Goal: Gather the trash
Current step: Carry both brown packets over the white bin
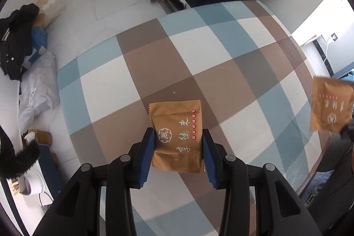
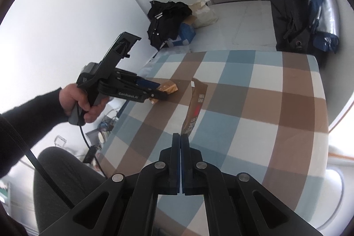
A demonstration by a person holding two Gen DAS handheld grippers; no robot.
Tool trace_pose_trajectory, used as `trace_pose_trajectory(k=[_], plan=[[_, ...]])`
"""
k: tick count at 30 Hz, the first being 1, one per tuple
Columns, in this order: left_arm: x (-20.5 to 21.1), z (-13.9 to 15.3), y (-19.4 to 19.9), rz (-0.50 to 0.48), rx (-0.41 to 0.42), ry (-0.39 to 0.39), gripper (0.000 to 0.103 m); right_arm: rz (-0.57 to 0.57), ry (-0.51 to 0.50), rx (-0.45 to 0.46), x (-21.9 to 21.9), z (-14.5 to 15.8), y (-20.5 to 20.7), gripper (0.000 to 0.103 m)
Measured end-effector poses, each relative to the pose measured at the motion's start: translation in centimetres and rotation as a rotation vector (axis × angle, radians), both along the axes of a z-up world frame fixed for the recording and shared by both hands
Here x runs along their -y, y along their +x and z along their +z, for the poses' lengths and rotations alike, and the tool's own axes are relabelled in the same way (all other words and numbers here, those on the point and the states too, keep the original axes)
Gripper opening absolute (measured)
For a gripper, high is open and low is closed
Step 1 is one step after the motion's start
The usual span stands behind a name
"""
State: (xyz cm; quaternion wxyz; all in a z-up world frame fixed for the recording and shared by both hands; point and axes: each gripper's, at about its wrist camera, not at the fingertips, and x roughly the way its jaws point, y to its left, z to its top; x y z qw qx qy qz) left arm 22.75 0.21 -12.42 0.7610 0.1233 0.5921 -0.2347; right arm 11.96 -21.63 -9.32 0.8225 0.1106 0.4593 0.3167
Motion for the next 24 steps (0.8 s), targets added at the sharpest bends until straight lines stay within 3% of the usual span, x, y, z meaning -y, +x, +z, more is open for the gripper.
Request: trace_pose_trajectory(k=[5, 13, 19, 24], plan=[[1.3, 2.7, -1.8, 0.036, 0.059, -0.049, 0.036, -0.018, 0.011, 0.025, 0.7, 1.3, -2.6, 0.0], [5.9, 8.3, -5.0, 0.108, 0.244, -0.158, 0.036, -0.083, 0.009, 0.097, 4.5, 4.6, -6.6, 0.0], [10.6, 11.6, -7.6, 0.072, 0.345, -0.211, 0.036, -0.174, 0.015, 0.161, 9.3, 7.7, -9.0, 0.0], [13.9, 13.1, -9.3, 0.029, 0.349, -0.282, 0.036, -0.263, 0.04, 0.189, 13.7, 9.7, -10.4, 0.0]])
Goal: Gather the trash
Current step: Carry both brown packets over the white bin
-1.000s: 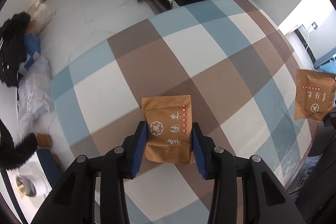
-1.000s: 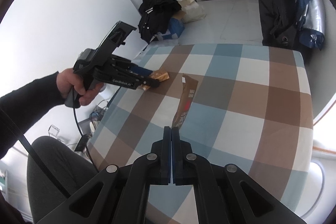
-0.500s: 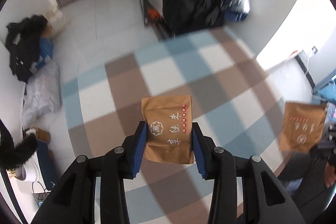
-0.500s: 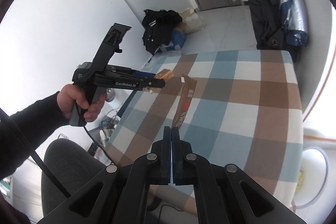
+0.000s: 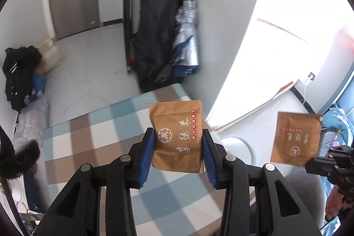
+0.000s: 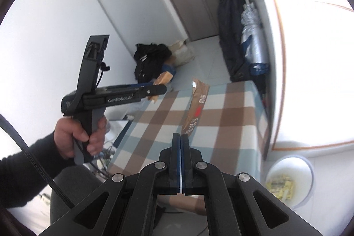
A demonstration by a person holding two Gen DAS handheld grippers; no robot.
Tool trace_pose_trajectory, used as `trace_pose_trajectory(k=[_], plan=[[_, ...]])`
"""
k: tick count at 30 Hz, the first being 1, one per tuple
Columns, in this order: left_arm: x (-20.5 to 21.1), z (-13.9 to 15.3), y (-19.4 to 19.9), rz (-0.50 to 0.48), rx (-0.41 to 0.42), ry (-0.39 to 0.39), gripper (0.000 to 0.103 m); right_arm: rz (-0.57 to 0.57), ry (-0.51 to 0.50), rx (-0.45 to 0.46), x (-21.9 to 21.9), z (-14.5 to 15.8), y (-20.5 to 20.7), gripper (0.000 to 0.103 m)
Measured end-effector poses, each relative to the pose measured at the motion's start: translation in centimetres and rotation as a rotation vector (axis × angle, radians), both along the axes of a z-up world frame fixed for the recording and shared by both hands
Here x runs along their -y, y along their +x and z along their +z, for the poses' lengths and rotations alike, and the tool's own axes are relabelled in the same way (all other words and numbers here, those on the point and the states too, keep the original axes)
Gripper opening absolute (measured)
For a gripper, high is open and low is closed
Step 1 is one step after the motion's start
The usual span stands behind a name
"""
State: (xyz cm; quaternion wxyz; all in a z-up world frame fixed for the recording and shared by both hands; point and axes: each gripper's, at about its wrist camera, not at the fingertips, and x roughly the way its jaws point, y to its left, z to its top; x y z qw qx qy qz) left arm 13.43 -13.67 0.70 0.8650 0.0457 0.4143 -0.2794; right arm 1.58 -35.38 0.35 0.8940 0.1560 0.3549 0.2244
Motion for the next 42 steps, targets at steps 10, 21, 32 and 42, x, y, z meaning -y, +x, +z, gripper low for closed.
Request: trace_pose_trajectory(k=[10, 21, 32, 42], plan=[[8.0, 0.1, -1.6, -0.123, -0.03, -0.074, 0.036, -0.154, -0.007, 0.0, 7.5, 1.1, -1.1, 0.0], [15.1, -4.5, -0.6, -0.225, -0.224, -0.13, 0.036, -0.299, -0.006, -0.122, 14.6, -4.0, -1.1, 0.0], [22.2, -10.3, -0.7, -0.303, -0.446, -0.069, 0.036, -0.363, 0.067, -0.324, 19.0, -13.9, 1.1, 0.0], [26.0, -14.7, 0.8, -0.291, -0.598, 0.013, 0.036, -0.344, 0.14, -0.489, 19.2, -22.9, 2.9, 0.0]])
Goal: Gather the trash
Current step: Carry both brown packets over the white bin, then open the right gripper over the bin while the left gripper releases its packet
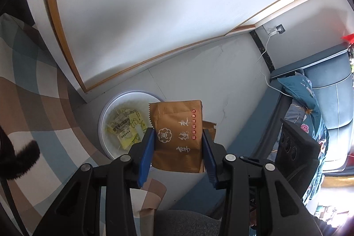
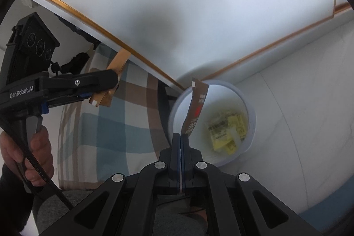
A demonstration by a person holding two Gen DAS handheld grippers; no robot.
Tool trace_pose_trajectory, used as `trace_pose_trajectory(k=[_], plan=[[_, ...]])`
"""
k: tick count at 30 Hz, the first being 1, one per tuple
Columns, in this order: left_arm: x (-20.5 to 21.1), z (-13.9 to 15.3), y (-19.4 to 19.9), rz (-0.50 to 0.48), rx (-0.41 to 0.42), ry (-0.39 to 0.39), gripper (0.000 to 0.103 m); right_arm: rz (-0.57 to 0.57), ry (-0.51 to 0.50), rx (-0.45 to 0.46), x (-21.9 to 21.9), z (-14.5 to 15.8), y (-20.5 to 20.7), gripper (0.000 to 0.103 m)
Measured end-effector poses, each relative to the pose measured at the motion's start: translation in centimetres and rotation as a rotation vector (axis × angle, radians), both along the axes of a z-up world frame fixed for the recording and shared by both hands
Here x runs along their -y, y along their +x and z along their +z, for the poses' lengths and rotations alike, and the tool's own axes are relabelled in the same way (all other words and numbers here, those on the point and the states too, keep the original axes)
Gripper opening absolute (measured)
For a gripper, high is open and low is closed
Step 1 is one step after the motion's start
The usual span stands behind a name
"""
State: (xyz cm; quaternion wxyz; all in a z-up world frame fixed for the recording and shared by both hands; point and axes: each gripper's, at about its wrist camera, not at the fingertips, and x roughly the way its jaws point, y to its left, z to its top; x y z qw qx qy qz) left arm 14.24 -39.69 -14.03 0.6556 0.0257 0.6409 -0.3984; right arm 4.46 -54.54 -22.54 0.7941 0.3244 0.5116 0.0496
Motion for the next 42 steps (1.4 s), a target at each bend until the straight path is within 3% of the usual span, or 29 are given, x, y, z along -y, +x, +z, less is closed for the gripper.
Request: trace_pose_trajectory(k=[7, 9, 17, 25, 27, 29, 31, 42], plan=[[1.3, -3.5, 0.6, 0.001, -0.111, 0.087, 0.036, -0.002, 0.076, -0.076, -0.1, -4.9, 0.1, 0.0], [1.5, -4.0, 0.4, -0.008, -0.108, 0.123, 0.036, -0.002, 0.083, -0.093, -0.3, -5.8, 0.3, 0.0], [1.8, -4.1, 1.0, 0.02, -0.138, 0.133, 0.036, 0.02, 0.151, -0.164, -1.7, -9.0, 1.4, 0.003], [1.9, -5.2, 1.1, 0.03, -0.17, 0.158, 0.036, -0.033, 0.154, -0.17, -0.4, -9.1, -0.1, 0.005], [2.0, -5.6, 1.2, 0.029, -0.177, 0.168, 0.036, -0.062, 0.134, -0.168, 0.6, -8.5, -0.9, 0.014], [2.1, -5.7, 1.2, 0.03, -0.175, 0.176, 0.036, -0.096, 0.113, -0.158, 1.4, -7.9, -1.6, 0.033], [2.4, -5.9, 1.1, 0.021, -0.177, 0.184, 0.036, -0.131, 0.085, -0.15, 2.4, -7.2, -2.4, 0.041], [3.0, -7.6, 0.6, 0.01, -0.194, 0.254, 0.038, -0.26, -0.022, -0.122, 5.1, -4.6, -3.6, 0.063]])
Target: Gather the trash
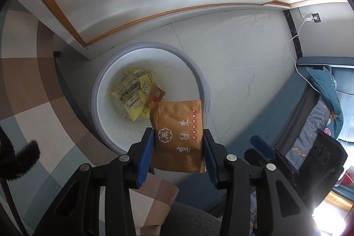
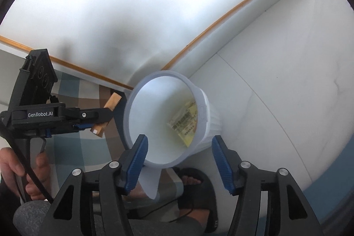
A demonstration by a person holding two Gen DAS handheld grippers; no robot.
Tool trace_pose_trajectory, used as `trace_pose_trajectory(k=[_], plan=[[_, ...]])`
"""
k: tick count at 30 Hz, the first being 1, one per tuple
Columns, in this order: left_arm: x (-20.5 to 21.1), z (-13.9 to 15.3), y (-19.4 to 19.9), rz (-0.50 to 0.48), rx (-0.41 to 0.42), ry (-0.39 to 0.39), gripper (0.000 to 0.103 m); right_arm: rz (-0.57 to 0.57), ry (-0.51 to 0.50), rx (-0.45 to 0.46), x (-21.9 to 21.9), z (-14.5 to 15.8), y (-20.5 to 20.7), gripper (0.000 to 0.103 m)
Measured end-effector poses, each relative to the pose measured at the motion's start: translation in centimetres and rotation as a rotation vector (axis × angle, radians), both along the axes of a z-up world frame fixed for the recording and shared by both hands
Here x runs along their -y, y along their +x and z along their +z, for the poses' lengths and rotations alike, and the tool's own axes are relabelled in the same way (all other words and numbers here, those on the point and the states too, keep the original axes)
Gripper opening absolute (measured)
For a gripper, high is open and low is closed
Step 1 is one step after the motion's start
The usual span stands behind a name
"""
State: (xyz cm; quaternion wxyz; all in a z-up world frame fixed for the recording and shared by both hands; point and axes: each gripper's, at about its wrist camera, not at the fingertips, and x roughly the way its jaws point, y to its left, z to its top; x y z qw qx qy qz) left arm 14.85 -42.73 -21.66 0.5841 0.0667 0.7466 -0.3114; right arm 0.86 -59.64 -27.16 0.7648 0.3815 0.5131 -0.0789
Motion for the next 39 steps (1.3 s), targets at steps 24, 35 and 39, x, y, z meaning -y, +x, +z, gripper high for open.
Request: trace_pose_trajectory(k=[24, 35, 39], plan=[[-1.8, 4.5, -0.5, 0.053, 0.209, 0.005, 0.079, -0.028, -0.019, 0.044, 0.3, 2.3, 0.0, 0.076], [-3.8, 9.3, -1.8, 0.084, 0.432, -0.014, 0.08, 0.032, -0.067, 0.106, -0.6, 5.9, 0.5, 0.084], [-4.5, 10.6, -2.5, 0.094, 0.496, -0.014, 0.08, 0.054, -0.083, 0.13, -1.4, 7.5, 0.7, 0.086]])
